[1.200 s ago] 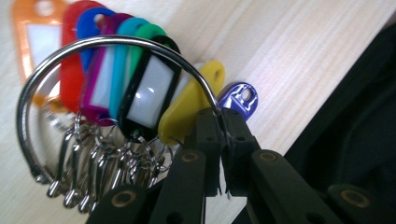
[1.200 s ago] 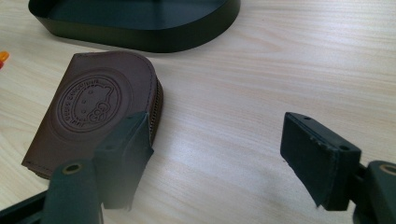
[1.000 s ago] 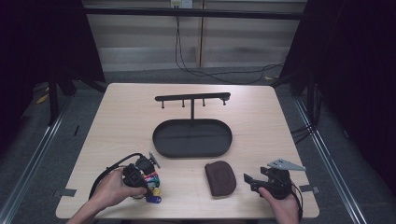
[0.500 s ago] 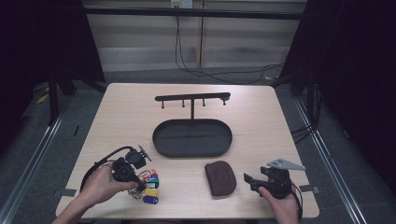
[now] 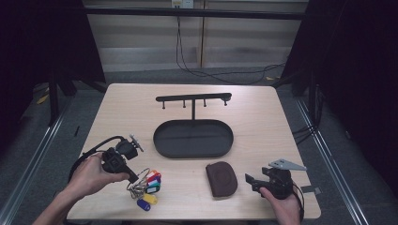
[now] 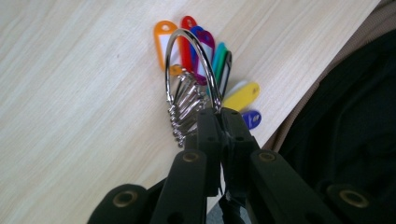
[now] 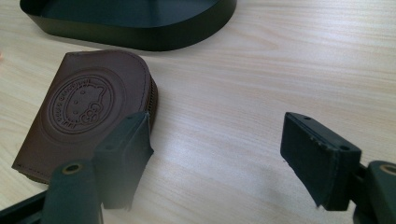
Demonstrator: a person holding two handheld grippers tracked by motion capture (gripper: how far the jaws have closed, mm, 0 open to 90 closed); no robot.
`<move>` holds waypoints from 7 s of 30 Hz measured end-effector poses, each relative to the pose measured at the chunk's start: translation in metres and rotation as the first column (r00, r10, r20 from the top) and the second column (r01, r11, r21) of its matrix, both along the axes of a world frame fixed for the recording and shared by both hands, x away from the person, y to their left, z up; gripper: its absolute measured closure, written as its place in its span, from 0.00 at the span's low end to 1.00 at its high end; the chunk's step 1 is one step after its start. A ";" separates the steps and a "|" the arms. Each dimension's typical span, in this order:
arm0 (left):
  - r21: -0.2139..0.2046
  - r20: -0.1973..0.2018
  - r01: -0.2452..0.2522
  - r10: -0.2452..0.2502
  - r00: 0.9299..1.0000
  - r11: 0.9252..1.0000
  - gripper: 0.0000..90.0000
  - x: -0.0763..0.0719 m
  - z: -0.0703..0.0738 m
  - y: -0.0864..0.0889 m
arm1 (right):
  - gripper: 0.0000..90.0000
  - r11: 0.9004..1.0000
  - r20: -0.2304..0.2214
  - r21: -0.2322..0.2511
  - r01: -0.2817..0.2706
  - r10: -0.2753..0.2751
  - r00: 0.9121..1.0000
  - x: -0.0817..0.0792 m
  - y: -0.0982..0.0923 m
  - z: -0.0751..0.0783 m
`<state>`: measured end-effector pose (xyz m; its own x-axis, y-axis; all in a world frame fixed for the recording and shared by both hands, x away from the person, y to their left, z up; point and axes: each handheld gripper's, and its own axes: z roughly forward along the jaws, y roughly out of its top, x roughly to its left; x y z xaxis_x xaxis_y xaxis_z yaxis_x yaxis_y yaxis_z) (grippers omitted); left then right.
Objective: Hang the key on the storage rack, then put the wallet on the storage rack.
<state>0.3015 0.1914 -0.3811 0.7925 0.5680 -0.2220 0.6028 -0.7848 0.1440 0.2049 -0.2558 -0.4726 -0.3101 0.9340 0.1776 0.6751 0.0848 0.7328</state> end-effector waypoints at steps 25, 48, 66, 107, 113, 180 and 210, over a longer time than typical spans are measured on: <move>0.014 0.090 -0.033 0.032 0.995 0.999 0.98 0.019 0.044 0.000 | 0.16 1.000 0.015 0.024 0.010 -0.010 1.000 0.000 -0.001 0.002; 0.016 0.154 -0.031 0.028 0.988 0.999 0.98 0.030 0.090 -0.004 | 0.15 1.000 -0.003 0.017 0.019 -0.019 1.000 0.001 -0.002 0.001; 0.012 0.154 -0.049 0.047 0.987 0.999 0.98 0.051 0.114 -0.015 | 0.16 1.000 -0.005 0.022 0.011 -0.011 1.000 0.001 -0.001 0.001; 0.014 0.136 -0.070 0.068 0.988 0.997 0.98 0.107 0.143 -0.065 | 0.16 1.000 -0.010 0.027 0.014 -0.014 1.000 -0.003 -0.002 0.001; 0.023 0.130 -0.090 0.086 0.988 0.996 0.98 0.116 0.140 -0.070 | 0.16 0.999 -0.007 0.031 0.008 -0.008 1.000 -0.004 -0.001 0.002; 0.057 0.106 -0.190 0.183 0.977 0.980 0.87 0.142 0.097 -0.069 | 0.17 1.000 -0.017 0.023 -0.014 0.014 1.000 0.002 0.002 0.000; -0.244 0.097 -0.176 0.204 0.974 0.954 0.41 0.100 0.070 -0.020 | 0.17 1.000 -0.018 0.025 0.000 0.001 1.000 0.001 0.001 0.000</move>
